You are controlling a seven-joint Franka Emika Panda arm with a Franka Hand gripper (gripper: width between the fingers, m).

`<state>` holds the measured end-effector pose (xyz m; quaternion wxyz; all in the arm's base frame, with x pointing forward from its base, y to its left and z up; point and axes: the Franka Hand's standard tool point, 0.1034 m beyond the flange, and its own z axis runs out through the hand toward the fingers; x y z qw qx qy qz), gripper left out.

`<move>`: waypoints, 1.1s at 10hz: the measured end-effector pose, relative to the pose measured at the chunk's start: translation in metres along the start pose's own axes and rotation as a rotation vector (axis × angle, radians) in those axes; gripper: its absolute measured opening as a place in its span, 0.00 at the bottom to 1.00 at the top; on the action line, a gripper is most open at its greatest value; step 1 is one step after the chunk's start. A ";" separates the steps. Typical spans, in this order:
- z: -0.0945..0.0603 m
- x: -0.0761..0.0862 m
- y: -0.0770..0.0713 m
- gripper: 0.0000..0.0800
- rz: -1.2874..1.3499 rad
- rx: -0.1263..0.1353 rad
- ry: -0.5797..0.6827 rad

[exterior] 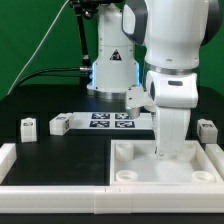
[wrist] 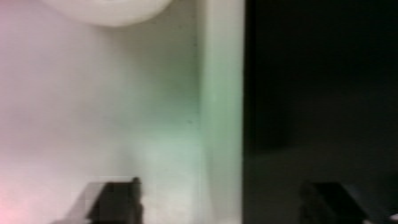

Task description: Assemble one leg

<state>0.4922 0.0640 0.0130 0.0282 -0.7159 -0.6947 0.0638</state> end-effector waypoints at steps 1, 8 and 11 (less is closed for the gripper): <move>0.000 0.000 0.000 0.72 0.000 0.000 0.000; -0.019 0.007 -0.006 0.81 0.081 -0.037 0.004; -0.046 0.015 -0.013 0.81 0.130 -0.069 0.003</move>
Offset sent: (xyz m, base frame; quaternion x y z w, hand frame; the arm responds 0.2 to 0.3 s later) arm 0.0000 0.0000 0.0000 0.0000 0.0000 0.0000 1.0000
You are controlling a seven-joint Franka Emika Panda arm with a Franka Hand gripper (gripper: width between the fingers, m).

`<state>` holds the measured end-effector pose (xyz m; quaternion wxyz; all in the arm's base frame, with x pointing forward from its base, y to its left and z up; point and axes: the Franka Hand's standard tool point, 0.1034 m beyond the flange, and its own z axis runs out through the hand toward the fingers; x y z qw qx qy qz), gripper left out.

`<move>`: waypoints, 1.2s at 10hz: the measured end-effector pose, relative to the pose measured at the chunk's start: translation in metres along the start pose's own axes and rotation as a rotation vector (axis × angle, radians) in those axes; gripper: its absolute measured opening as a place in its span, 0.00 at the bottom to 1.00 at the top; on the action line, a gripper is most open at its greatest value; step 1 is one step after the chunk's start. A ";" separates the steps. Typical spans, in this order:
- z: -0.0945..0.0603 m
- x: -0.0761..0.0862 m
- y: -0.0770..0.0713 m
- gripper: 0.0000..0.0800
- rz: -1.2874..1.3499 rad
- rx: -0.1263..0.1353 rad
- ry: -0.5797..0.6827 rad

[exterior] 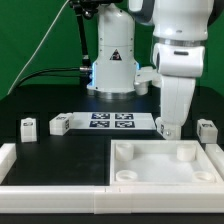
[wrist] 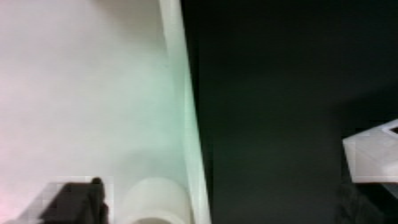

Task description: Assemble one leg

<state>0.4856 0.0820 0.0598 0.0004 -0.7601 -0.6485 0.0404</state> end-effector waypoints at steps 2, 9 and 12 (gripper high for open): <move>0.003 -0.001 0.000 0.81 0.021 0.004 0.000; 0.009 0.023 -0.026 0.81 0.992 0.033 0.026; 0.005 0.053 -0.032 0.81 1.347 0.068 0.046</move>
Offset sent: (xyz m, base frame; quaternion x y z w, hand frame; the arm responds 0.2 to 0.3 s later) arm 0.0000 0.0000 0.0000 0.0000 0.0000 0.1790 0.9838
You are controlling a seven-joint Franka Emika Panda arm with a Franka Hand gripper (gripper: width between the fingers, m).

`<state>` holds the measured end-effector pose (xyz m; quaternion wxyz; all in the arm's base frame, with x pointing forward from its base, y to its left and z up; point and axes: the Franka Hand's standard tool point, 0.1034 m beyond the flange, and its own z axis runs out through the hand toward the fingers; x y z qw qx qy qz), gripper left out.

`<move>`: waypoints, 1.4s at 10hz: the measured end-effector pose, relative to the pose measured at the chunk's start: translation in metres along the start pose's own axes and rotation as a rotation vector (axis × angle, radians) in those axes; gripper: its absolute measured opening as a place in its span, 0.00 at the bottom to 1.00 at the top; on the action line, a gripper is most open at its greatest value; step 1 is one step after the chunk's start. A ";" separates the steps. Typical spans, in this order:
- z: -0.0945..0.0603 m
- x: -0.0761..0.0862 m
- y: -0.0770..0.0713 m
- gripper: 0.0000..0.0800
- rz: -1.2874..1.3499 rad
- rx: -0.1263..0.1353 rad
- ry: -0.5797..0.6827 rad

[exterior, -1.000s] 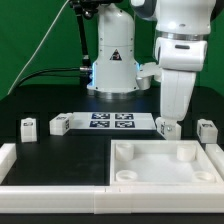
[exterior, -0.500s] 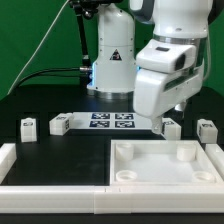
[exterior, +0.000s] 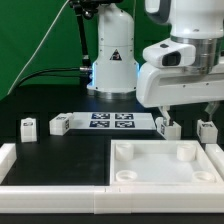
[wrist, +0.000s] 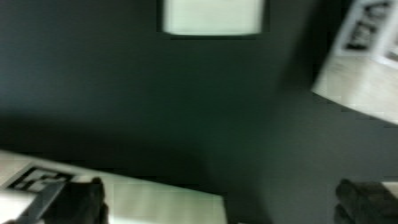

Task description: Assemble one leg

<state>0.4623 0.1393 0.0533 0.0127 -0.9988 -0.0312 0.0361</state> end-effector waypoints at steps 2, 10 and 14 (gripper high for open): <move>-0.001 0.006 -0.023 0.81 0.060 0.005 0.012; 0.004 -0.001 -0.032 0.81 -0.007 -0.033 -0.268; 0.015 -0.016 -0.035 0.81 0.032 -0.017 -0.557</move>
Offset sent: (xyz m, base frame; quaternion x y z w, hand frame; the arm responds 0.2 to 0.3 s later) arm 0.0094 0.0442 -0.0051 0.0232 0.0168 0.0109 0.9995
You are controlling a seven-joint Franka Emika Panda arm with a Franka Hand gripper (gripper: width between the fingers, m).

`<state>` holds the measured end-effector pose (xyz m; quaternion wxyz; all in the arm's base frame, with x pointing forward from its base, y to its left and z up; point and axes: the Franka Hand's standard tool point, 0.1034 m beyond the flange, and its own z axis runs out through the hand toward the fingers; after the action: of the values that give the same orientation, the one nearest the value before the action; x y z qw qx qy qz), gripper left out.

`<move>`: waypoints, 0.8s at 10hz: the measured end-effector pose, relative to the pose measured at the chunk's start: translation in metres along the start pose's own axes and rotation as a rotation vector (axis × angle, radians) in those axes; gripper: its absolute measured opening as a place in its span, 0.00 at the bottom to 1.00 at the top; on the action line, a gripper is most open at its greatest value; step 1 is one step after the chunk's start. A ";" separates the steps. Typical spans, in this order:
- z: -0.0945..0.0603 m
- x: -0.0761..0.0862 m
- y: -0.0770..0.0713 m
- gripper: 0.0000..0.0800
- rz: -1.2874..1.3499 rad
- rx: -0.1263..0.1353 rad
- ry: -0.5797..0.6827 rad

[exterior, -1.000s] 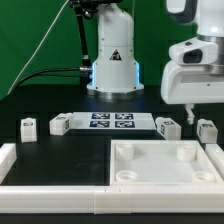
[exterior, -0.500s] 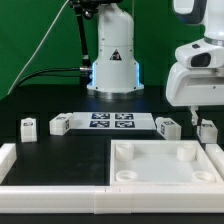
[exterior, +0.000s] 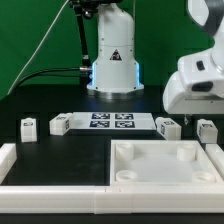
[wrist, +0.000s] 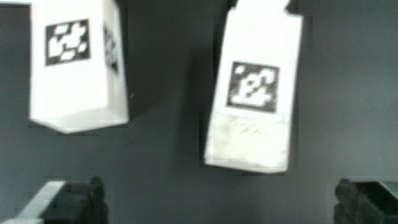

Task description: Assemble one leg

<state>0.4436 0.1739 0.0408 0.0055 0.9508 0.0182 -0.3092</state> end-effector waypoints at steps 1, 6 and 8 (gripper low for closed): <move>0.008 -0.005 -0.005 0.81 0.016 0.017 -0.085; 0.016 -0.005 -0.015 0.81 0.040 0.022 -0.090; 0.016 -0.005 -0.015 0.81 0.040 0.022 -0.091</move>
Offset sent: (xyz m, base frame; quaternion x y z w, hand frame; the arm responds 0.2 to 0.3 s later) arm -0.0214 0.0196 0.0012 0.0204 -0.0250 0.0351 0.9989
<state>0.4294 0.1880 0.0304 0.0020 0.9359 -0.0046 -0.3521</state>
